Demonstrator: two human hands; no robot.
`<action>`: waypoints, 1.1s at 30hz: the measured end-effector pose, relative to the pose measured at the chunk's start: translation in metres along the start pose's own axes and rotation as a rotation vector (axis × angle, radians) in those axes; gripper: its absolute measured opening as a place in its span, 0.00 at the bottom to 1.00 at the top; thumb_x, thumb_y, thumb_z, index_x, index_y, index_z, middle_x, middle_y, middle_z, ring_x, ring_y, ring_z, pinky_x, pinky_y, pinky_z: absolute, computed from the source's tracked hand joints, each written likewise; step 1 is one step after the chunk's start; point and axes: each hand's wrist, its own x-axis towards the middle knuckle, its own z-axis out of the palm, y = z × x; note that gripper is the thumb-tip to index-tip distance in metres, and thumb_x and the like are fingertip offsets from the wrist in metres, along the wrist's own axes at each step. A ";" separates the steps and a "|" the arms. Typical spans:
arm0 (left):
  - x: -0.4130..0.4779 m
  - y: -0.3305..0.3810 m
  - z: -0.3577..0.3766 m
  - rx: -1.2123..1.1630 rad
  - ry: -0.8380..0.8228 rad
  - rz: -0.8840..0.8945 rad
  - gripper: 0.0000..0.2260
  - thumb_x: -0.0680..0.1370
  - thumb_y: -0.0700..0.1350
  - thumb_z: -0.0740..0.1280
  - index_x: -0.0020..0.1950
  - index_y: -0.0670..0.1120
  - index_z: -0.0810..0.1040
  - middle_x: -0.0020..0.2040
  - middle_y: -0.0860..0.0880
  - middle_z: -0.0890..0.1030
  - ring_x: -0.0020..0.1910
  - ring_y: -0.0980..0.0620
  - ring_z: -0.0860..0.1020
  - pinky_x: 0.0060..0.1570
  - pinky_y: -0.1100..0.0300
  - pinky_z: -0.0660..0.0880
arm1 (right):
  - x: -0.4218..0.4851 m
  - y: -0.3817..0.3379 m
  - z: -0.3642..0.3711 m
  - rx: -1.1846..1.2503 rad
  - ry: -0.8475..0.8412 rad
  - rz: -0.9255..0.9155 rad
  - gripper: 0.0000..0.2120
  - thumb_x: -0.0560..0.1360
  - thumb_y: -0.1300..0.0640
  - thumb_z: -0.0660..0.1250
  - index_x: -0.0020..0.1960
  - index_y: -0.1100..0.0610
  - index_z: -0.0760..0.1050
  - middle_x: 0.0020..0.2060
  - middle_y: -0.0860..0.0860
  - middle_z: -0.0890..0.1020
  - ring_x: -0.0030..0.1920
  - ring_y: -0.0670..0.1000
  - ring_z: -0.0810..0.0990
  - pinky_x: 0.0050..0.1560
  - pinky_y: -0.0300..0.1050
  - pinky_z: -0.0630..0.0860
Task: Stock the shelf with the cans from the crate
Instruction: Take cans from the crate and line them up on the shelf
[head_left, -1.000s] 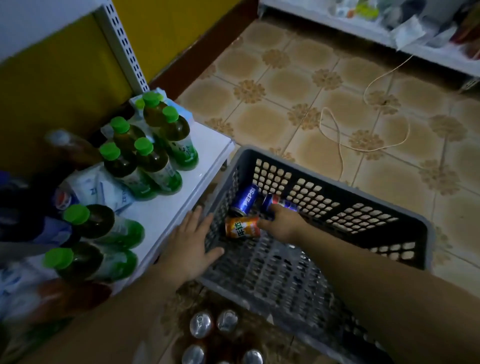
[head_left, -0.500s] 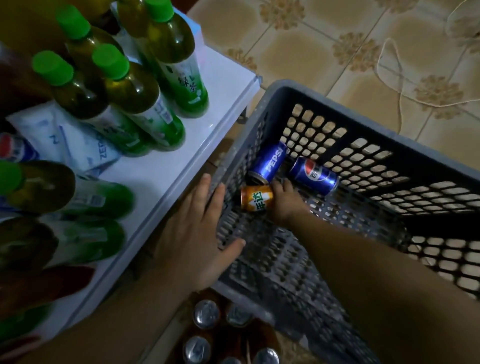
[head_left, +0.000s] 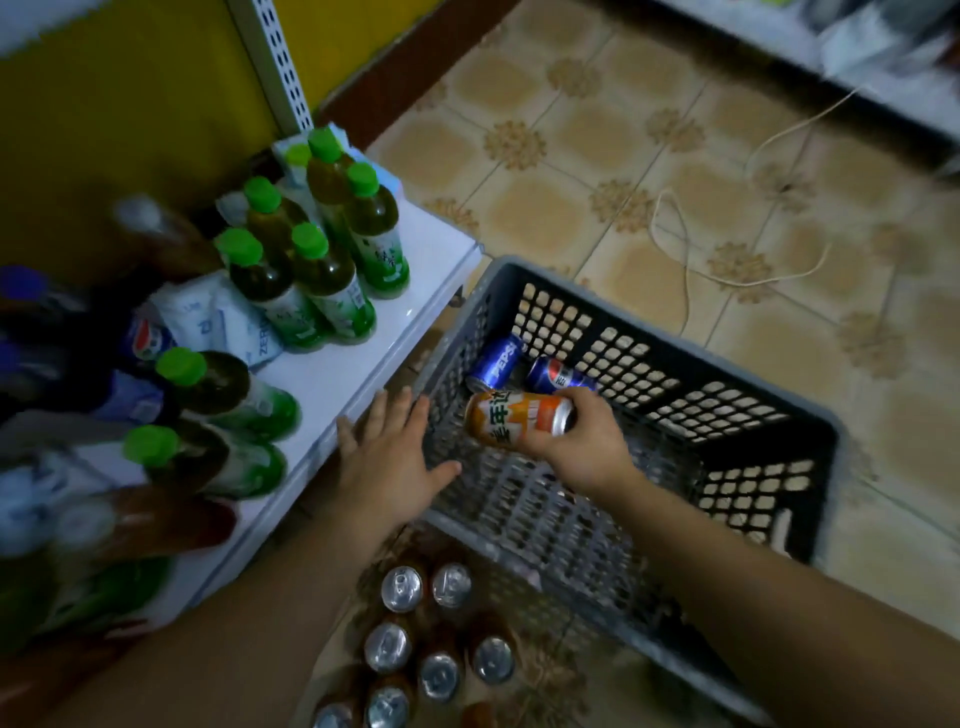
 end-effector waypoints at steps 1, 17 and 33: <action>-0.010 0.005 -0.008 -0.055 -0.011 -0.010 0.40 0.75 0.68 0.59 0.79 0.52 0.44 0.79 0.51 0.42 0.78 0.49 0.40 0.74 0.39 0.41 | -0.015 -0.012 -0.010 0.093 -0.004 0.002 0.28 0.63 0.44 0.78 0.57 0.47 0.69 0.52 0.48 0.76 0.48 0.49 0.80 0.46 0.45 0.82; -0.240 0.048 -0.201 -1.343 0.313 0.213 0.22 0.75 0.38 0.71 0.68 0.46 0.71 0.58 0.47 0.80 0.52 0.50 0.81 0.47 0.56 0.80 | -0.246 -0.219 -0.093 0.326 -0.221 -0.398 0.11 0.69 0.50 0.73 0.49 0.55 0.79 0.42 0.51 0.84 0.44 0.50 0.82 0.49 0.44 0.79; -0.457 -0.049 -0.270 -1.084 0.668 0.207 0.29 0.65 0.45 0.79 0.62 0.51 0.72 0.53 0.51 0.82 0.52 0.52 0.81 0.57 0.50 0.78 | -0.440 -0.368 -0.035 0.167 -0.322 -0.840 0.22 0.72 0.50 0.72 0.62 0.51 0.67 0.50 0.52 0.79 0.47 0.53 0.83 0.48 0.58 0.82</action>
